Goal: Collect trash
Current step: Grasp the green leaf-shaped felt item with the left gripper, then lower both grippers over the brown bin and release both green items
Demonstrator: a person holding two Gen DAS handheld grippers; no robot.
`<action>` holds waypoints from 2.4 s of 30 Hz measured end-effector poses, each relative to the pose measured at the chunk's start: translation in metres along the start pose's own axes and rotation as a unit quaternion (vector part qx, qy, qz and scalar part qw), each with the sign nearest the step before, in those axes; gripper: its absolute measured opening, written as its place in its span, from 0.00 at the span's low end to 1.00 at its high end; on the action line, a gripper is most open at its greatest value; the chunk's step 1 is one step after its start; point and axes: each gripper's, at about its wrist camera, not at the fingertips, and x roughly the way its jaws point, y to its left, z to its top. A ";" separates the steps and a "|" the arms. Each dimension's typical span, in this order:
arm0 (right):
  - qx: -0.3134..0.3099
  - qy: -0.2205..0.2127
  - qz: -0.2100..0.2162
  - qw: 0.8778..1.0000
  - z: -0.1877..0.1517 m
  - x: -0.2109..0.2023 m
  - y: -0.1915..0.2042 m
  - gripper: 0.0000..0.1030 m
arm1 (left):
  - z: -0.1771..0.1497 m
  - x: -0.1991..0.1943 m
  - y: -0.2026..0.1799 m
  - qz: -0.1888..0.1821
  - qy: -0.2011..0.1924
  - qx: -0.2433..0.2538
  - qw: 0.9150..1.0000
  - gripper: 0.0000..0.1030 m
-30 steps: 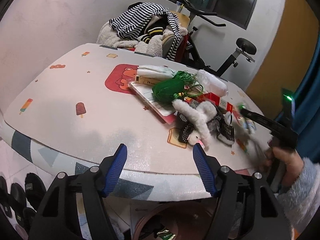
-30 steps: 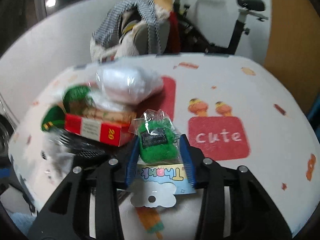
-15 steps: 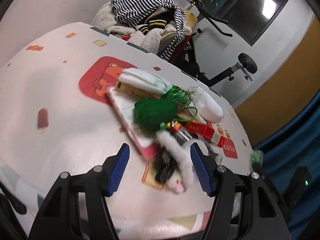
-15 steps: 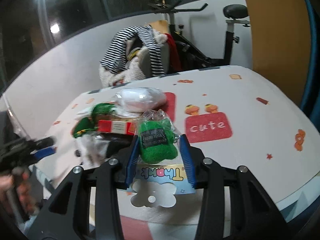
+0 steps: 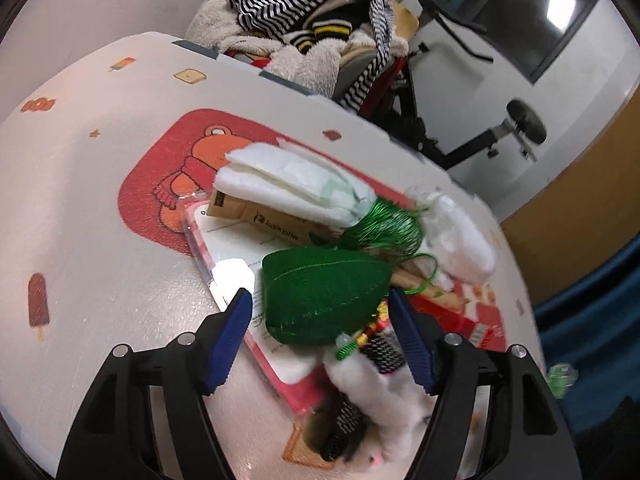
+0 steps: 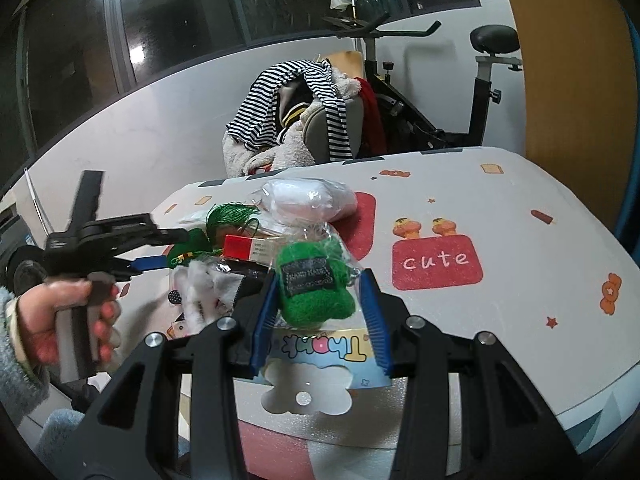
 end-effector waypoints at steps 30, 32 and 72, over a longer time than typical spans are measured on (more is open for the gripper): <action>-0.006 -0.034 0.033 0.999 -0.005 -0.096 0.025 0.42 | -0.114 -0.218 -0.076 -0.119 -0.058 0.182 0.974 0.48; -0.009 -0.029 0.034 0.999 -0.014 -0.103 0.026 0.42 | -0.145 -0.218 -0.075 -0.122 -0.039 0.195 0.972 0.48; -0.138 0.172 0.069 0.973 -0.157 -0.048 0.098 0.44 | -0.248 -0.174 0.006 0.060 -0.056 0.143 0.986 0.94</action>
